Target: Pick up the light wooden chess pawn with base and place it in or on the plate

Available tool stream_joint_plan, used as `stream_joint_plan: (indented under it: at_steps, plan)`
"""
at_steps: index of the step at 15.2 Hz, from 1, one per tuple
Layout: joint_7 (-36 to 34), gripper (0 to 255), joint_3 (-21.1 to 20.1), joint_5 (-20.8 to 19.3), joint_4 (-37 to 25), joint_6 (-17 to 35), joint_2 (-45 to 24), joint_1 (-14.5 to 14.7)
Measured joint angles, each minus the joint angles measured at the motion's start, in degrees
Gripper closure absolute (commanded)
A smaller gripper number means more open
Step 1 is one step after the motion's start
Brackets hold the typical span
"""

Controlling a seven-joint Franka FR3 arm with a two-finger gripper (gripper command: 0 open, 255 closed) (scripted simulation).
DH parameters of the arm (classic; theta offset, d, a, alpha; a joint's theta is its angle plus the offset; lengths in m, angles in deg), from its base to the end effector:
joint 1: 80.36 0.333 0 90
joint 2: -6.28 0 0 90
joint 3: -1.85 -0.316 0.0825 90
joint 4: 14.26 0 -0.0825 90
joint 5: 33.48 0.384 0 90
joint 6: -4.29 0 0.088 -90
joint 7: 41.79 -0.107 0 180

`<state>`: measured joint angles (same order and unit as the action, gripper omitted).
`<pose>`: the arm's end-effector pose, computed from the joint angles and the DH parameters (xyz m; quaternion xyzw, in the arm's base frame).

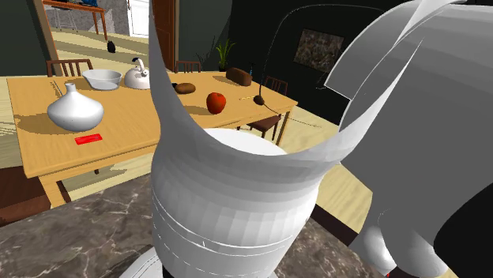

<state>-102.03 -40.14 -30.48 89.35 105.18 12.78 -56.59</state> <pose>0.2023 0.5007 0.5732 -0.9988 -0.0428 -0.0193 0.0111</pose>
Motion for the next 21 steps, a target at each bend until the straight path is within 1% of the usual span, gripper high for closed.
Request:
stream_joint_plan:
  at_steps: [3,4,10,11,14,15,21]
  plan:
    - [0.0,255,0.0,0.0,0.1,0.1,0.0,0.0]
    - [0.0,0,0.0,0.0,0.1,0.1,0.0,0.0]
    - [0.0,0,0.0,0.0,0.1,0.1,0.0,0.0]
    - [-0.1,0,0.0,0.0,-0.8,-0.7,0.0,0.0]
    - [-0.7,0,-0.3,-0.8,-6.4,-5.4,-1.2,0.0]
    - [-0.5,0,-0.2,-0.7,-7.1,-6.3,-1.0,-0.1]
    - [-0.6,0,-0.2,-0.7,-8.1,-7.3,-1.0,-0.1]
